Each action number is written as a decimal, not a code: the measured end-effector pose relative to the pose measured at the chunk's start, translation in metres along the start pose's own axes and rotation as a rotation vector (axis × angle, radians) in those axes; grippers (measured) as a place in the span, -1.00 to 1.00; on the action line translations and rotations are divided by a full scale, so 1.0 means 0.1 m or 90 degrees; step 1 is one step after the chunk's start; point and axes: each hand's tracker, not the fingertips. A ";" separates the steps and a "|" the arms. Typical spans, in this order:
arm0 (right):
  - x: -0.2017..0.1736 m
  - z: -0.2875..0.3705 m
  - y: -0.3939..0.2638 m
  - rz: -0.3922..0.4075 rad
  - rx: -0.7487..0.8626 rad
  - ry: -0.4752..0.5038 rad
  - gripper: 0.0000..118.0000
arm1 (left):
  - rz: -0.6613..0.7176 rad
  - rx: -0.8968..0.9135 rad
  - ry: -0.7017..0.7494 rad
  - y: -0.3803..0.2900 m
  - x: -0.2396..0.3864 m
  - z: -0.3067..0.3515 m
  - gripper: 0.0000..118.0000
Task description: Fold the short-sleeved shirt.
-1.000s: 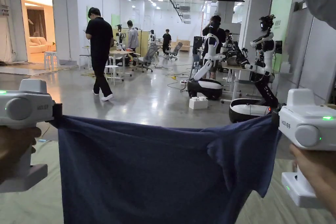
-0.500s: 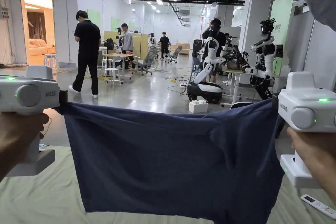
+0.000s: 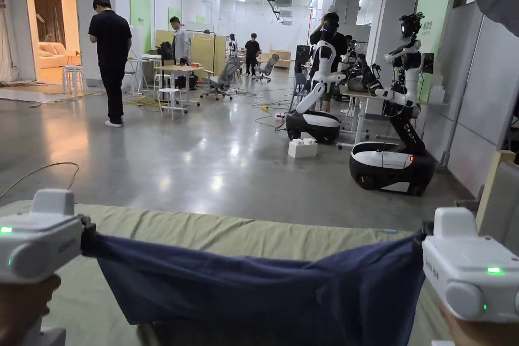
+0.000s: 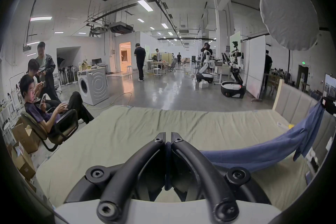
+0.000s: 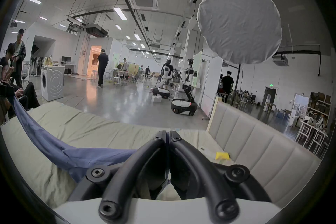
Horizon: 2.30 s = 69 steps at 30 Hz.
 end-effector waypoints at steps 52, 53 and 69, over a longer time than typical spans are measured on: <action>-1.05 1.70 -1.33 -0.085 0.022 0.047 -0.06 | -0.015 0.070 -0.071 -1.71 0.80 1.39 -0.50; -1.08 1.70 -1.27 -0.083 0.037 0.041 -0.31 | -0.016 0.083 -0.071 -1.67 0.85 1.42 -0.72; -1.22 1.43 -1.21 -0.088 0.034 0.063 -0.99 | 0.020 0.047 -0.070 -1.61 0.81 1.19 -0.94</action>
